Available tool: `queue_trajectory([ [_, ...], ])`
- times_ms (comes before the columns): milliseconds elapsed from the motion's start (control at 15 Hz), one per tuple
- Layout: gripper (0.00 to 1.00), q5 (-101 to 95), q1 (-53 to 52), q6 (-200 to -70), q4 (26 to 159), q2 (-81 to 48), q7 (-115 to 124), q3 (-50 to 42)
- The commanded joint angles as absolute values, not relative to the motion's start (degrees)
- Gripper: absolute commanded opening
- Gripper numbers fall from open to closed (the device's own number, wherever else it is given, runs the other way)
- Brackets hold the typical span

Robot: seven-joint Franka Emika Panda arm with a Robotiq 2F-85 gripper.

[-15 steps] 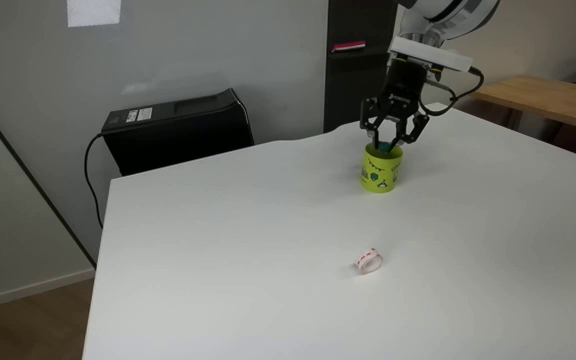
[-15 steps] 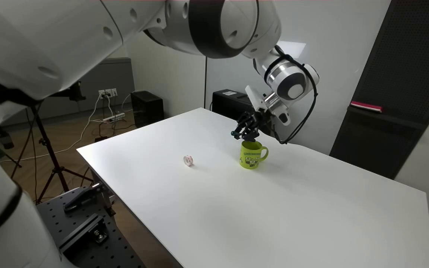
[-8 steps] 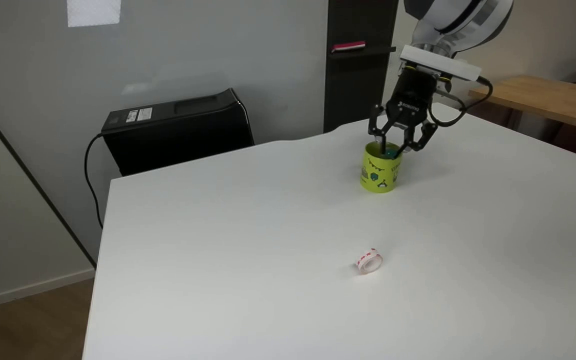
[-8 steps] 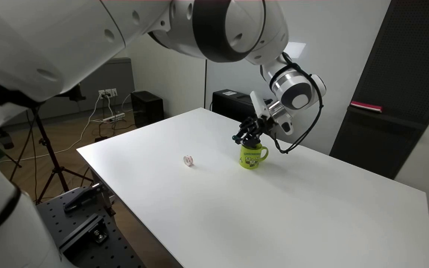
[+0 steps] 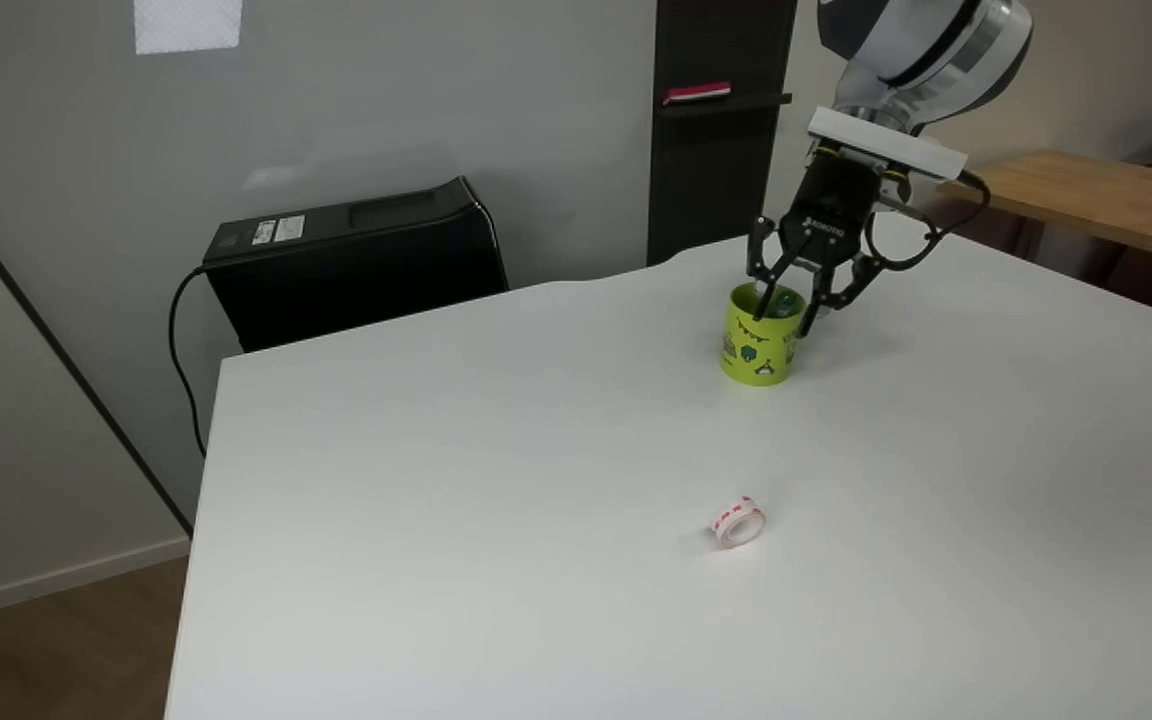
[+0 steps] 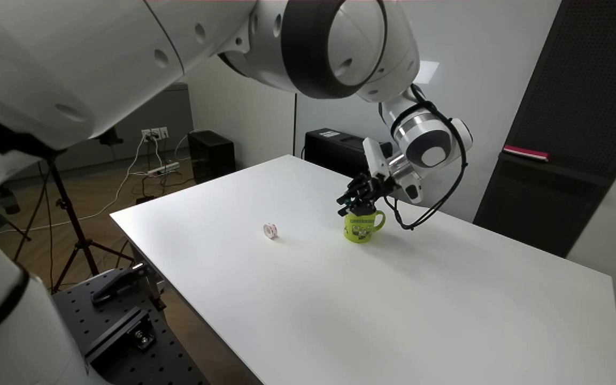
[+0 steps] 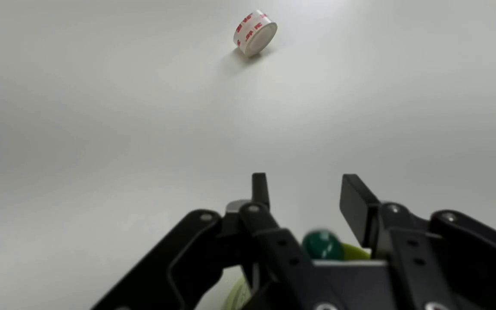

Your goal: Put the marker in the mug

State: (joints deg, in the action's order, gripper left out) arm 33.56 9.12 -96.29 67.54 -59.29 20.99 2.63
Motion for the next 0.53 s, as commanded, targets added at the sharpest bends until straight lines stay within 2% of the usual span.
queue_trajectory([
  [0, 0.72, 33.87, 8.46, -96.27, 66.70, -59.56, 22.54, 2.41],
  [267, 1.00, 32.60, 7.07, -95.96, 67.00, -58.33, 21.90, 2.32],
  [467, 1.00, 29.60, 4.72, -95.99, 68.40, -55.55, 19.80, 2.31],
])
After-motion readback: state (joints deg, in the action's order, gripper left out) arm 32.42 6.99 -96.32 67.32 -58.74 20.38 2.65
